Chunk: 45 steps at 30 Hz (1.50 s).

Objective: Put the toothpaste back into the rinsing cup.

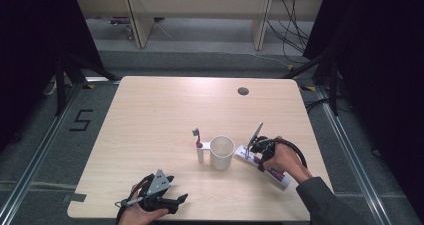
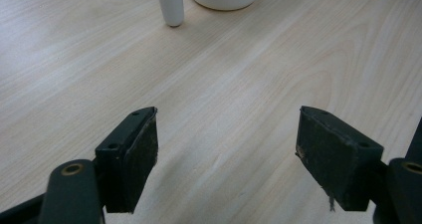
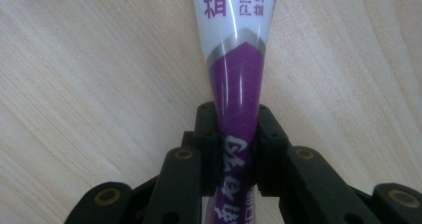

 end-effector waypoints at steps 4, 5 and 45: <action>0.000 0.005 0.025 0.01 0.00 0.00 0.85 | 0.00 0.00 0.00 0.016 0.005 -0.004 0.27; 0.008 0.000 0.015 0.01 0.01 0.00 0.85 | -0.01 0.00 0.00 0.021 0.028 0.007 0.27; -0.664 0.013 0.175 -0.13 -0.08 -0.44 0.86 | 0.01 0.01 0.00 0.007 0.002 -0.012 0.28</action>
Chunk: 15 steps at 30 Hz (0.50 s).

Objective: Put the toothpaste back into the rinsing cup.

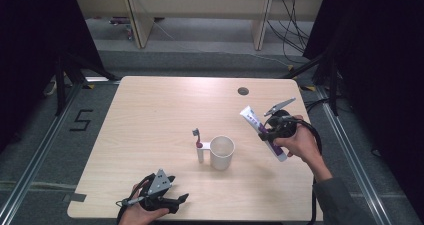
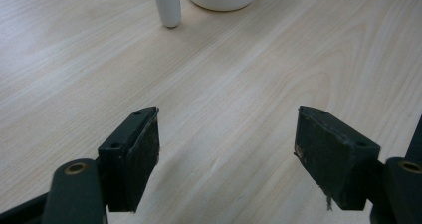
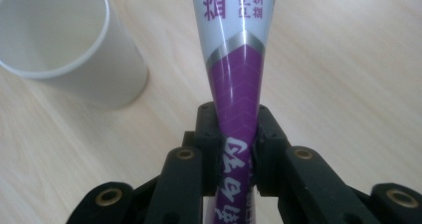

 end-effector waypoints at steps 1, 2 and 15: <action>-0.037 0.001 -0.004 0.00 0.01 -0.01 0.86 | 0.00 0.00 0.00 0.004 0.001 0.002 0.28; -0.067 -0.004 -0.007 0.00 0.02 -0.02 0.86 | 0.00 0.00 0.00 0.009 0.004 -0.005 0.28; -0.395 0.004 -0.022 0.07 0.10 -0.06 0.86 | 0.00 0.00 0.00 0.006 0.002 -0.004 0.28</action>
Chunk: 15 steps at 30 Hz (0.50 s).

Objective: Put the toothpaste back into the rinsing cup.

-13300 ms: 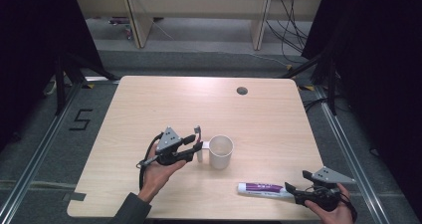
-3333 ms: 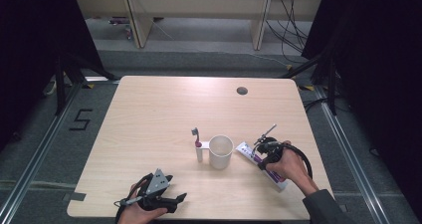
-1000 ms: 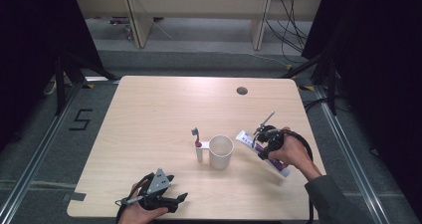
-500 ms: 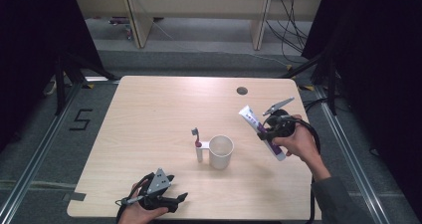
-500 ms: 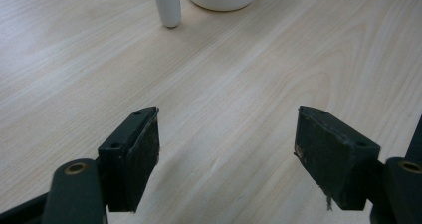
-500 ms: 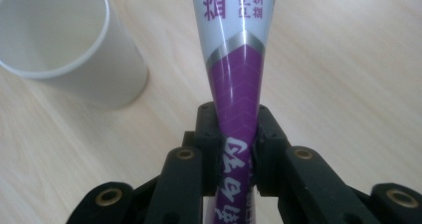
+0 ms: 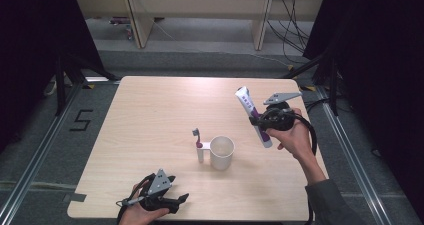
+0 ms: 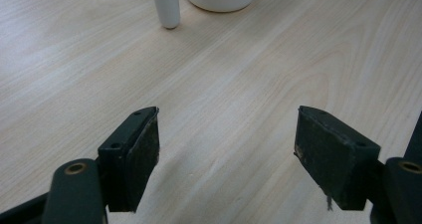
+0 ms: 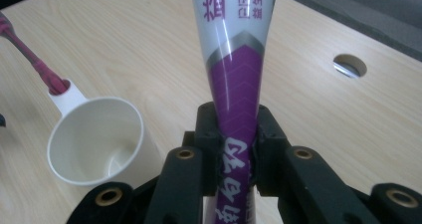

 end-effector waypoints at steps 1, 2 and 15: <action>-0.034 0.006 0.000 0.01 0.01 0.01 0.86 | 0.00 0.00 0.00 0.000 -0.001 0.001 0.28; -0.055 0.017 0.011 0.02 0.01 0.01 0.86 | 0.00 0.00 0.00 0.001 -0.002 0.003 0.28; -0.304 0.146 0.021 0.17 0.10 0.09 0.86 | 0.00 0.00 0.00 -0.008 -0.018 0.021 0.24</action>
